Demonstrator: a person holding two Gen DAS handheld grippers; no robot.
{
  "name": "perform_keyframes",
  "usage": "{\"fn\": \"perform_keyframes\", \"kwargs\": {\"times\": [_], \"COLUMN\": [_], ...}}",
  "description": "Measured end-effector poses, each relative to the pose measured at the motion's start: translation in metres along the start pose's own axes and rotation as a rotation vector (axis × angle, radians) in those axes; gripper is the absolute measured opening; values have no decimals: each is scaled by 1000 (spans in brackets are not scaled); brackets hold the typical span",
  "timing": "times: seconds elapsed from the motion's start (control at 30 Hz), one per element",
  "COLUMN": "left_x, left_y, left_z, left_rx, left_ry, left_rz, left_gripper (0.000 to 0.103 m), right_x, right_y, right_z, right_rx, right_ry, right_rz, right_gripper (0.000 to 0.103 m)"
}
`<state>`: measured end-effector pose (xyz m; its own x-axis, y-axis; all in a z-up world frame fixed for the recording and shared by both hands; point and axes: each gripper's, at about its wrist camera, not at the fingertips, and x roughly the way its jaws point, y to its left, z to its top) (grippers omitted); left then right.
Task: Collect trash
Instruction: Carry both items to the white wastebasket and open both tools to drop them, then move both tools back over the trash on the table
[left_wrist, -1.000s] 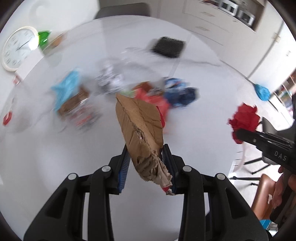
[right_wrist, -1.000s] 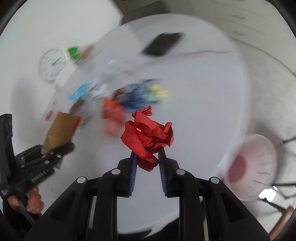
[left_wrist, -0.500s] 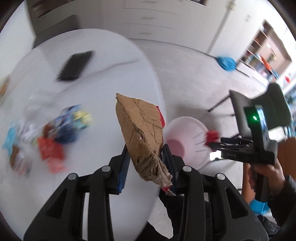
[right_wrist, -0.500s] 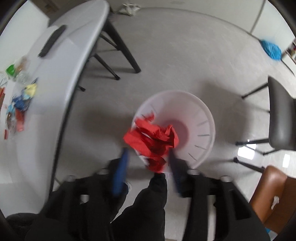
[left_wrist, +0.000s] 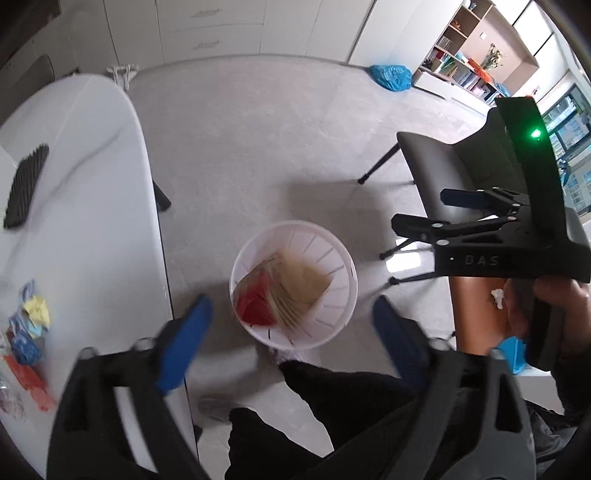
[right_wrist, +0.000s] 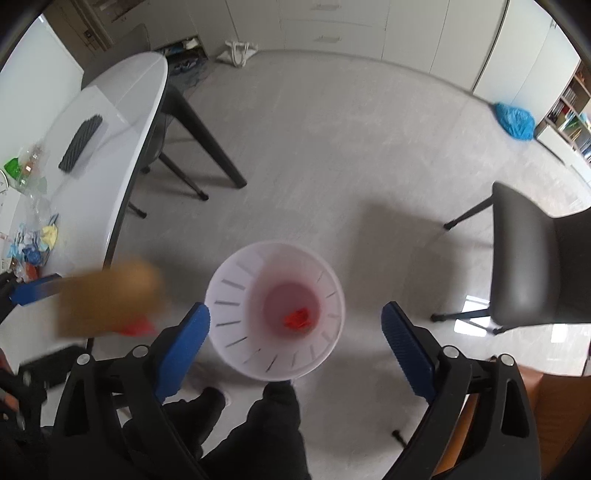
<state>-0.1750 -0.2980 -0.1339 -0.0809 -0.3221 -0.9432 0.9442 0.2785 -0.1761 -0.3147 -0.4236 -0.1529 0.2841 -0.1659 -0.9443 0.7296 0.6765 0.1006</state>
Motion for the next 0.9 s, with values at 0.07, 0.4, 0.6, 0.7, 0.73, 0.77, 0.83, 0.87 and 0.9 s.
{"fn": "perform_keyframes", "kwargs": {"times": [0.07, 0.4, 0.6, 0.7, 0.73, 0.77, 0.83, 0.87, 0.9], "left_x": [-7, -52, -70, -83, -86, -91, -101, -104, -107], "left_y": [-4, 20, 40, 52, 56, 61, 73, 78, 83], "left_z": [4, 5, 0, -9, -11, -16, -28, -35, -42], "left_rx": [1, -179, -282, -339, -361, -389, -447, -466, -490], "left_ry": [-21, -145, -190, -220, -228, -237, -252, -256, -261], "left_rz": [32, 214, 271, 312, 323, 337, 369, 381, 396], "left_gripper": [93, 95, 95, 95, 95, 95, 95, 95, 95], "right_x": [-4, -18, -25, -29, -30, -32, -32, -32, -33], "right_y": [-5, 10, 40, 63, 73, 83, 100, 110, 120], "right_z": [6, 30, 38, 42, 44, 46, 48, 49, 49], "right_rx": [0, -99, -185, -254, -279, -303, -342, -365, -388], "right_ry": [-15, -62, -83, -99, -104, -108, -110, -111, -113], "right_rz": [14, 55, 92, 121, 134, 151, 182, 196, 209], "right_gripper": [96, 99, 100, 100, 100, 100, 100, 100, 100]}}
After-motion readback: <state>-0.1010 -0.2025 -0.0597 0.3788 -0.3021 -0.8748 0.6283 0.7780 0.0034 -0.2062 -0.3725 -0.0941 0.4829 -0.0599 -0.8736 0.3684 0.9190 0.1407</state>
